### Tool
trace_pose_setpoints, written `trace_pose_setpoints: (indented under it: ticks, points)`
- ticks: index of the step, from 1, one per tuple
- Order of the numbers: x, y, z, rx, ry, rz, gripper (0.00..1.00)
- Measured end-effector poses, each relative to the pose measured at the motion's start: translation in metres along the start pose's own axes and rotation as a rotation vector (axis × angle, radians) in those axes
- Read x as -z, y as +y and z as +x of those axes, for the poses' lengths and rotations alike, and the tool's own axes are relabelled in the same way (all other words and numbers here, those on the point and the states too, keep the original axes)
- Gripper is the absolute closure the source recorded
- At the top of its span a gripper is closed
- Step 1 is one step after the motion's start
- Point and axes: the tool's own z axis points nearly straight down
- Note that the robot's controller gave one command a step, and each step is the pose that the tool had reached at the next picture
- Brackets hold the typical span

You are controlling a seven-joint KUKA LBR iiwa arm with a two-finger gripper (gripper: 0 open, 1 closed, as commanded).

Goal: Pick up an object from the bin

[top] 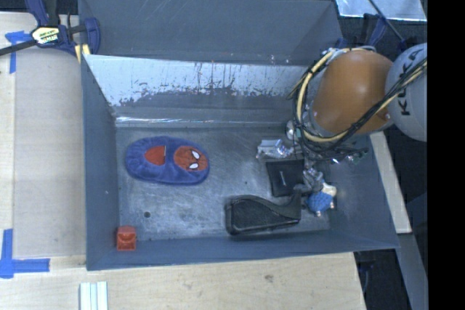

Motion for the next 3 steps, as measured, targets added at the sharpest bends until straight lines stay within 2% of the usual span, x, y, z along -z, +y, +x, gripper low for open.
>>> trace_pose_setpoints:
  ticks: [1,2,3]
  points:
    - [0.002,0.0,0.001,-0.002,0.0,0.0,1.0]
    - [0.001,0.0,0.001,-0.003,0.001,-0.001,0.0]
    - [0.001,-0.046,0.021,-0.209,0.001,0.003,0.0]
